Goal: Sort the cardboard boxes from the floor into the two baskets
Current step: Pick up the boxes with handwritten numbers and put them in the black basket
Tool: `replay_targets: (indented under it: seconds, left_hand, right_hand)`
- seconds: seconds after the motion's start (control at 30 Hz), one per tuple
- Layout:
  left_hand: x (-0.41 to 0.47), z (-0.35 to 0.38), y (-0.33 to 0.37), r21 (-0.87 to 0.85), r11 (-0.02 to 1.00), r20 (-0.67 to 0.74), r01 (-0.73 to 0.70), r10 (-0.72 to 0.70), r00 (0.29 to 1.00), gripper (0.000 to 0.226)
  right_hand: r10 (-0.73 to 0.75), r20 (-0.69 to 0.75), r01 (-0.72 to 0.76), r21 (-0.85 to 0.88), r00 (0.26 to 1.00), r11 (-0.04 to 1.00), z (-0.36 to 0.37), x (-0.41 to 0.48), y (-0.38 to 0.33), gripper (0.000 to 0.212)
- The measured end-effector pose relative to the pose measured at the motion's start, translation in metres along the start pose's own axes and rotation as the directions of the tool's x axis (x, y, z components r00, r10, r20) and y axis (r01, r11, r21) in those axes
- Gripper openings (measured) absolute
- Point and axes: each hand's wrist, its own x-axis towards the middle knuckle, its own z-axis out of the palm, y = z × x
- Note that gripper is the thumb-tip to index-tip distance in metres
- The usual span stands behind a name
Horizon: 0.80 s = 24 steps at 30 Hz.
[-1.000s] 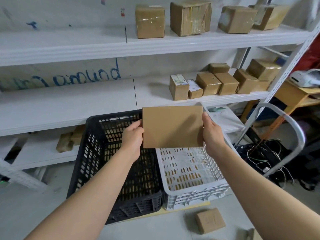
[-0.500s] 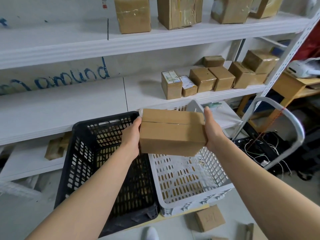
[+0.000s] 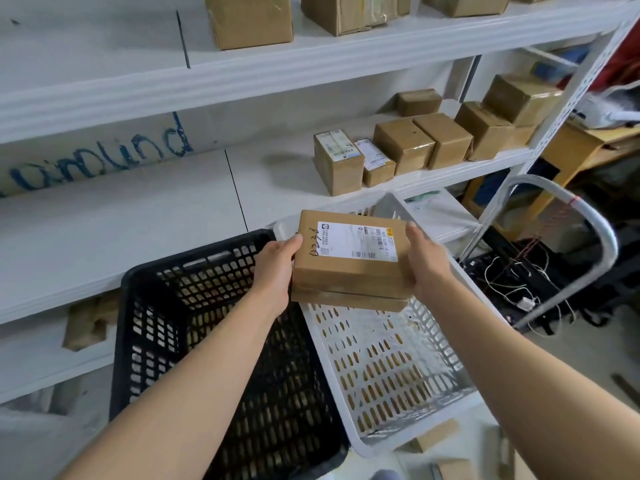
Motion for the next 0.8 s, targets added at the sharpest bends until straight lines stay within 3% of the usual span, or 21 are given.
replay_targets:
  seconds: [0.17,0.37,0.5,0.67,0.8]
  left_hand:
    - [0.021,0.008,-0.005,0.02,0.999,-0.013,0.03,-0.03,0.999,0.005]
    - [0.037,0.011,-0.005,0.026,0.999,-0.088,0.024,-0.021,0.996,0.004]
    - [0.038,-0.009,0.006,-0.029,0.999,-0.245,-0.029,0.021,0.969,0.008]
    - [0.028,-0.062,0.012,-0.173,0.982,-0.459,-0.075,-0.013,0.888,0.017]
    - [0.014,-0.113,-0.004,-0.292,0.952,-0.616,-0.091,-0.114,0.78,0.012]
  right_hand:
    - [0.021,-0.055,-0.022,-0.029,0.998,0.999,0.001,0.015,0.003,0.041]
    - [0.0,-0.061,-0.004,-0.066,0.998,0.998,0.012,0.031,-0.008,0.048]
    - [-0.049,0.067,0.057,-0.121,0.997,0.991,0.043,0.025,-0.026,0.018]
    - [-0.154,0.31,0.23,-0.226,0.938,0.946,0.117,0.006,-0.033,0.027]
    - [-0.178,0.527,0.371,-0.287,0.831,0.883,0.175,-0.012,-0.015,0.019]
